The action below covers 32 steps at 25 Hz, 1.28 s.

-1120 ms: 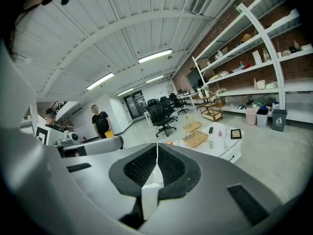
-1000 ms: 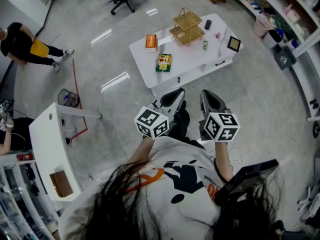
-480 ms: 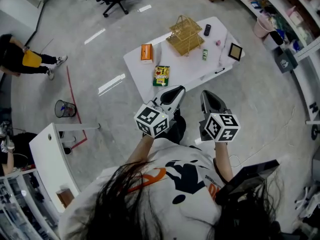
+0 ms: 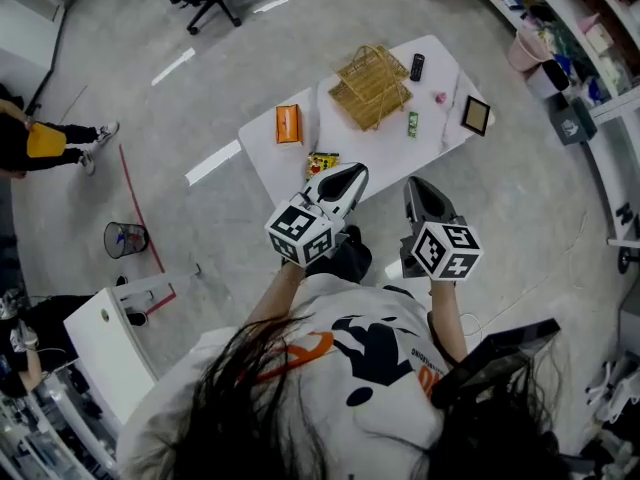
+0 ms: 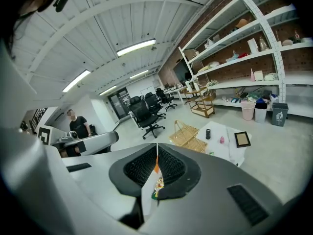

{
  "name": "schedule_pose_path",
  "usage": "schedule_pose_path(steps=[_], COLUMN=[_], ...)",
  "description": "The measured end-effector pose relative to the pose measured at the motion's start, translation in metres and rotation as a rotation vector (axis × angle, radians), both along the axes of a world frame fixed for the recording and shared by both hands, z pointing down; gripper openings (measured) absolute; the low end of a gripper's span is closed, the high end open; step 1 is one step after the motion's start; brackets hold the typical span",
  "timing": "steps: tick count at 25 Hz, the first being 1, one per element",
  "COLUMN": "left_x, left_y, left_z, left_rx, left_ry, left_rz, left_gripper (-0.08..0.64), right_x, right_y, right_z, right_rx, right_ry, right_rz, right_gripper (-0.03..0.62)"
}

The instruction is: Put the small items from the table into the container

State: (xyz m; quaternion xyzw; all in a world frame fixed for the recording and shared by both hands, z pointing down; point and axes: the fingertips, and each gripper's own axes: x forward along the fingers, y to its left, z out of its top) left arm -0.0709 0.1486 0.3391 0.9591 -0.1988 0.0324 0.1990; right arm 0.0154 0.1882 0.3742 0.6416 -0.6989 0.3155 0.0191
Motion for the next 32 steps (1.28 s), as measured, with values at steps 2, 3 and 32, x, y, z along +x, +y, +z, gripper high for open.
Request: schedule_pose_path(steps=[2, 3, 32], left_x=[0.005, 0.007, 0.127], left_y=[-0.016, -0.023, -0.101], left_z=[0.002, 0.005, 0.097], left_rx=[-0.007, -0.015, -0.146], left_ry=[0.004, 0.006, -0.092], left_rz=[0.016, 0.023, 0.038], left_gripper=[0.014, 0.014, 0.014], right_x=[0.004, 0.007, 0.151], right_y=[-0.014, -0.019, -0.123], right_z=[0.002, 0.003, 0.11], right_rx=[-0.01, -0.017, -0.212], right_ry=[0.0, 0.001, 0.006], right_rz=[0.017, 0.025, -0.038], right_gripper=[0.02, 0.02, 0.02])
